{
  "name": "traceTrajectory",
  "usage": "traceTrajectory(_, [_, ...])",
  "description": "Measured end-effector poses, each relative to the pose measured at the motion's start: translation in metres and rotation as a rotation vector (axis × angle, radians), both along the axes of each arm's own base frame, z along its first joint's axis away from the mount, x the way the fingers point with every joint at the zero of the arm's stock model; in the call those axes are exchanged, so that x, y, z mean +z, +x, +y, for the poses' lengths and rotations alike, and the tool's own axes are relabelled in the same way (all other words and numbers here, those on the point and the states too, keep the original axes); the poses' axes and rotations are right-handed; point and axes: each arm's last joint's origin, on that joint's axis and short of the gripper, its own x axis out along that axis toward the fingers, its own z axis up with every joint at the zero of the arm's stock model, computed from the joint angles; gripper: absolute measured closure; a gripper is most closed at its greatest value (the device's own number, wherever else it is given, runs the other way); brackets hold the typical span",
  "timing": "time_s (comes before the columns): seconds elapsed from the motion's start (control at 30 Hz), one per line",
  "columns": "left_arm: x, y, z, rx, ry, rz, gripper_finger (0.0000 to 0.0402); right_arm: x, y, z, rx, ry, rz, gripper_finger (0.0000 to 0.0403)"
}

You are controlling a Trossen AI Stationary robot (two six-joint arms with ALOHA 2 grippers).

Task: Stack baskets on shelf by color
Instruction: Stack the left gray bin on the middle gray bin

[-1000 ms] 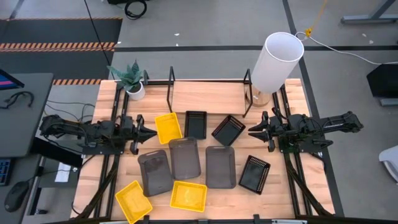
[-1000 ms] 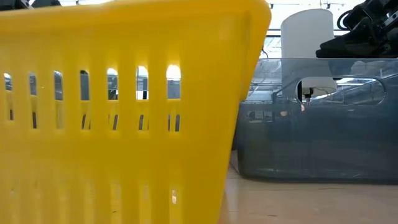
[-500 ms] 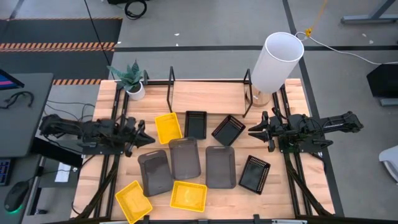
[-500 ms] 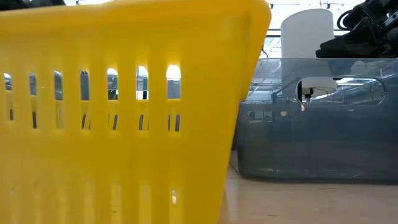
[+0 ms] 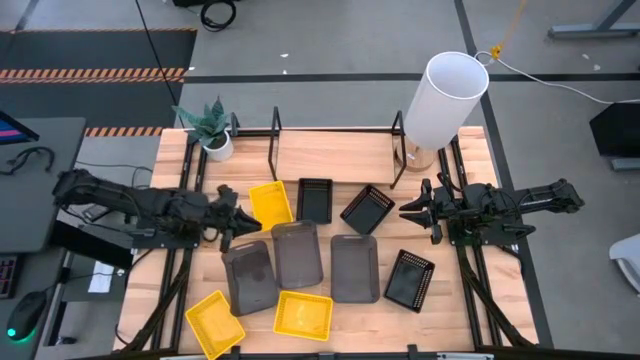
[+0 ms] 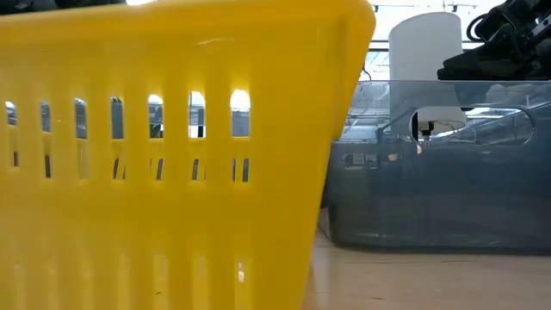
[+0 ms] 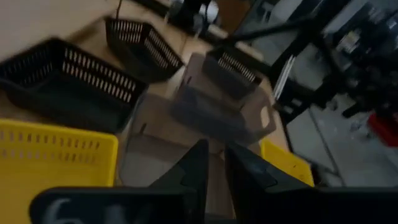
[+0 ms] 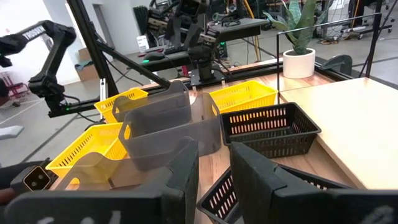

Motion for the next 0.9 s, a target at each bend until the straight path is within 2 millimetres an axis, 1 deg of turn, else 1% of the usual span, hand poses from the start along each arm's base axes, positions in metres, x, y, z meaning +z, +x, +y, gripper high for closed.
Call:
traceTrajectory(0.2, [0.006, 0.018, -0.021, -0.103, 0.005, 0.097, 0.0340, 0.000, 0.000, 0.000, 0.000, 0.000, 0.000, 0.0305])
traceTrajectory(0.3, [0.018, 0.023, -0.034, -0.108, 0.044, 0.117, 0.0346, 0.000, 0.000, 0.000, 0.000, 0.000, -0.002, 0.0305])
traceTrajectory(0.47, [0.045, 0.031, -0.052, -0.085, 0.219, 0.097, 0.0359, 0.000, 0.000, 0.000, 0.000, 0.000, -0.004, 0.0305])
traceTrajectory(0.57, [0.053, 0.033, -0.059, -0.124, 0.301, 0.089, 0.0362, 0.000, 0.000, 0.000, 0.000, 0.001, -0.004, 0.0305])
traceTrajectory(0.7, [0.047, 0.031, -0.062, -0.226, 0.470, 0.136, 0.0363, 0.000, 0.000, 0.000, 0.000, 0.001, -0.004, 0.0305])
traceTrajectory(0.8, [0.044, 0.030, -0.058, -0.239, 0.554, 0.176, 0.0363, 0.000, 0.000, 0.000, 0.000, 0.000, -0.004, 0.0305])
traceTrajectory(0.87, [0.043, 0.031, -0.053, -0.218, 0.567, 0.191, 0.0363, 0.000, 0.000, 0.000, 0.000, 0.000, -0.004, 0.0305])
traceTrajectory(0.9, [0.043, 0.032, -0.051, -0.192, 0.541, 0.192, 0.0363, 0.000, 0.000, 0.000, 0.000, 0.001, -0.004, 0.0305])
